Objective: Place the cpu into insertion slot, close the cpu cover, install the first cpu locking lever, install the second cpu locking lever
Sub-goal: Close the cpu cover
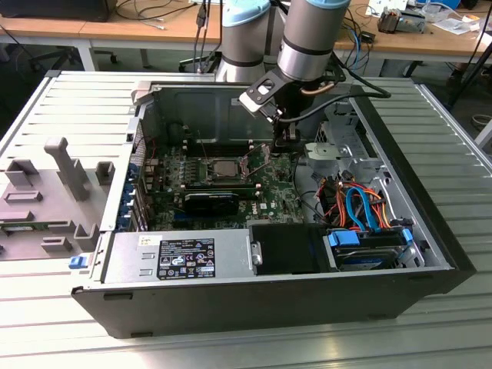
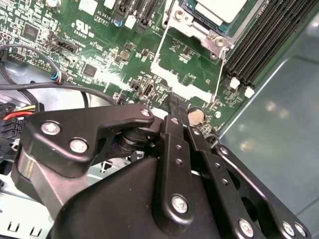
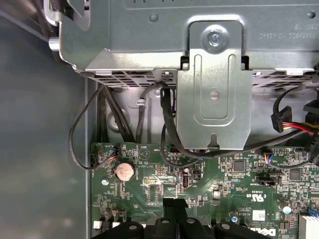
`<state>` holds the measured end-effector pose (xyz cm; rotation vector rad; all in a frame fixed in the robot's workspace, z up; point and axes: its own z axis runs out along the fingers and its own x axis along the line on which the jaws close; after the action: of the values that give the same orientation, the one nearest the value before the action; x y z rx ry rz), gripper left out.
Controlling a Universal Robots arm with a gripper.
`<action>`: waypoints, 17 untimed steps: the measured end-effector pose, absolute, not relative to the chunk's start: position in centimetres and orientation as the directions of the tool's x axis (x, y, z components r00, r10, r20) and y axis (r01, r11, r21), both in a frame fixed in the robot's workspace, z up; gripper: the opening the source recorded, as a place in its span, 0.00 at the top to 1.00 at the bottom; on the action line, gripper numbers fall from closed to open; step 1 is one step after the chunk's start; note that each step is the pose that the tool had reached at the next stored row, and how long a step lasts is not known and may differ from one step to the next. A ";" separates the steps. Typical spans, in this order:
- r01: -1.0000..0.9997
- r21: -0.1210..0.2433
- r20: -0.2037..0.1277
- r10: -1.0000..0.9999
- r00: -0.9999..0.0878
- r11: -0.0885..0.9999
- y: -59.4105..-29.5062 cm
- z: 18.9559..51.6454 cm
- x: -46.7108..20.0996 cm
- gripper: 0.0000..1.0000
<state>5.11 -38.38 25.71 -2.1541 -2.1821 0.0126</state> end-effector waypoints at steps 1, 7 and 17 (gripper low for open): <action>0.998 -0.060 0.048 0.999 -0.011 0.014 -38.4 25.7 5.2 0.89; 0.997 -0.074 0.051 0.999 -0.011 0.014 -38.4 25.4 5.7 0.89; 0.997 -0.073 0.057 0.998 -0.011 0.015 -38.3 25.3 3.8 0.89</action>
<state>3.82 -38.33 25.28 -2.1420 -2.1698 0.0181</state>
